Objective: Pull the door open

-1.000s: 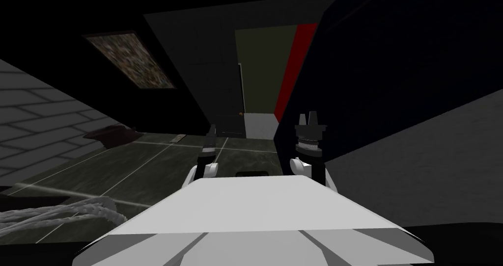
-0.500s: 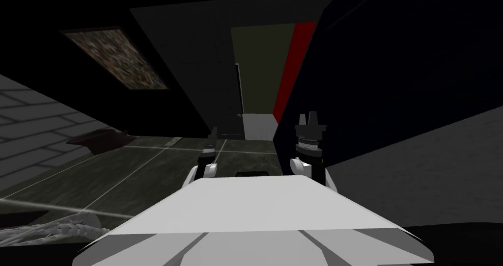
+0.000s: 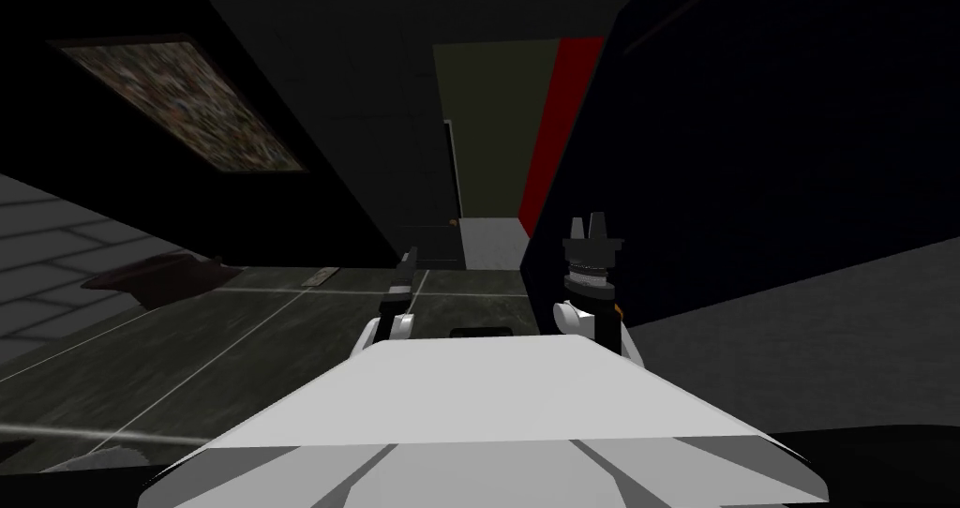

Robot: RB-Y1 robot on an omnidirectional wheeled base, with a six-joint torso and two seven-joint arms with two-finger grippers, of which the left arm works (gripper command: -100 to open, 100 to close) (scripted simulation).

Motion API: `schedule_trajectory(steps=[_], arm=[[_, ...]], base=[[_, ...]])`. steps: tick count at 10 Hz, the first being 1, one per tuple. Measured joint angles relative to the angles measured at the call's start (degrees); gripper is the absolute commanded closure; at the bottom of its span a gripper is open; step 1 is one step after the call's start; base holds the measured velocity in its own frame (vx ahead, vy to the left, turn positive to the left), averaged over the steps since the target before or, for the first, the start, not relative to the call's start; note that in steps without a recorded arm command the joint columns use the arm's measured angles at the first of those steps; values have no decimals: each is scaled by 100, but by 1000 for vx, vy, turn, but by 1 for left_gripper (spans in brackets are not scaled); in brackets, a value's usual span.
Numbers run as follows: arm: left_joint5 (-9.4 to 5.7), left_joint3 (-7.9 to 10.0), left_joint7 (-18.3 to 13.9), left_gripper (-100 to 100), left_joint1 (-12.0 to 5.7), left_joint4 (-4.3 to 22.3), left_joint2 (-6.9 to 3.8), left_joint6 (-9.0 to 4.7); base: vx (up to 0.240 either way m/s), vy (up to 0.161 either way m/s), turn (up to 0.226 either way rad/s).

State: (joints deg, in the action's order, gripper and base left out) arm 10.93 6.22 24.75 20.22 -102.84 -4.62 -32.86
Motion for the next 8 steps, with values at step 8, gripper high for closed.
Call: schedule_trajectory(steps=[8], arm=[[161,332,951,-100,-280,1031,-83,-247]], base=[[98,8,-58]])
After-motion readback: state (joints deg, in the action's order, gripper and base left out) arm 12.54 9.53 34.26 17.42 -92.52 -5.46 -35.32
